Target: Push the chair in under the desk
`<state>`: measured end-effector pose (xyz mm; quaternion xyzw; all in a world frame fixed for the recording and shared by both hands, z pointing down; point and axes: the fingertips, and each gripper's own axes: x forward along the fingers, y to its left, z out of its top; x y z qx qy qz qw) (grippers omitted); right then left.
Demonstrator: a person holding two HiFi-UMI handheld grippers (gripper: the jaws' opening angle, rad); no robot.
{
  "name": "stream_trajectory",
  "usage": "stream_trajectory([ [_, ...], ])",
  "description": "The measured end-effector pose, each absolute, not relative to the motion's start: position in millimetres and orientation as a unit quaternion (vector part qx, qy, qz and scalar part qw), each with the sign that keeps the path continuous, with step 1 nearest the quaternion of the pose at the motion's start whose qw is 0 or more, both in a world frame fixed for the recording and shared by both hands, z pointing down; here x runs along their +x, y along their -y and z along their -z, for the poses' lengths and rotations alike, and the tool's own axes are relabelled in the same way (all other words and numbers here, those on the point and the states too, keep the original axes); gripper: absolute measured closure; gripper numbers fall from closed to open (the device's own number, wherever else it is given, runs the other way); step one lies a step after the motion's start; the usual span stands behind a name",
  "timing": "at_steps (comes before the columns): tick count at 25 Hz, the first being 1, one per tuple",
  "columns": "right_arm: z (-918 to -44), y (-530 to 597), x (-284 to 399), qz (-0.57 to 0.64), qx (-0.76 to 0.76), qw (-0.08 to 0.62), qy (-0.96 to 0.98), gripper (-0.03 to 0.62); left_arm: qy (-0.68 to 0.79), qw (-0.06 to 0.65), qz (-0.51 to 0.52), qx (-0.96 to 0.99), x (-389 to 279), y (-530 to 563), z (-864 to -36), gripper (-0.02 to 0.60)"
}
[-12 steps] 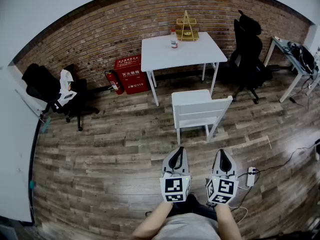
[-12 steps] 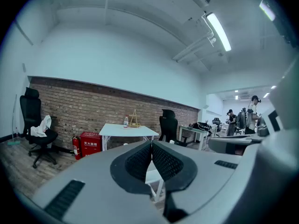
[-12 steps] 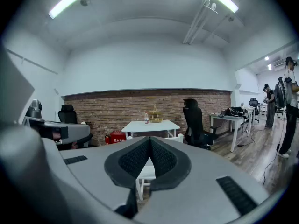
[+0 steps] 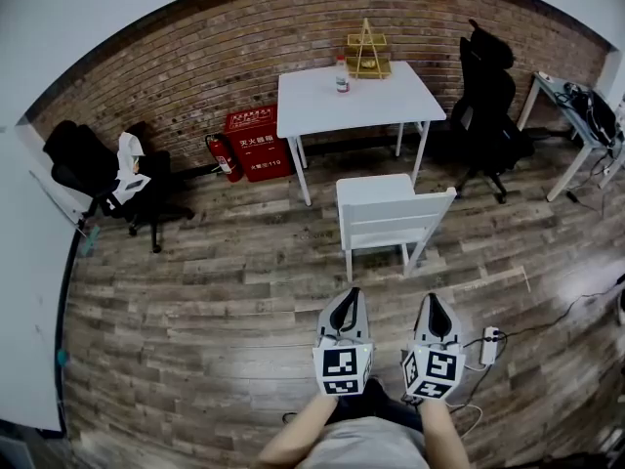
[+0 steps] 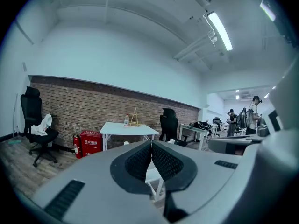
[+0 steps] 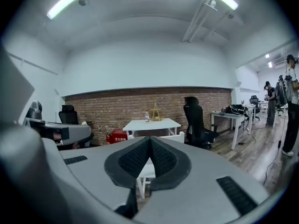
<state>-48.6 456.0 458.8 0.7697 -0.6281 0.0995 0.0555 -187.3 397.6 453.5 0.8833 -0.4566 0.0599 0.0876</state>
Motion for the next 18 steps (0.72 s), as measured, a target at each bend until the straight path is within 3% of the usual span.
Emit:
stream_trajectory([
  [18,-466,-445,-6,-0.11,0.771,0.046,0.626,0.577,0.48,0.092,-0.07,0.87,-173,-372,-463,0.565],
])
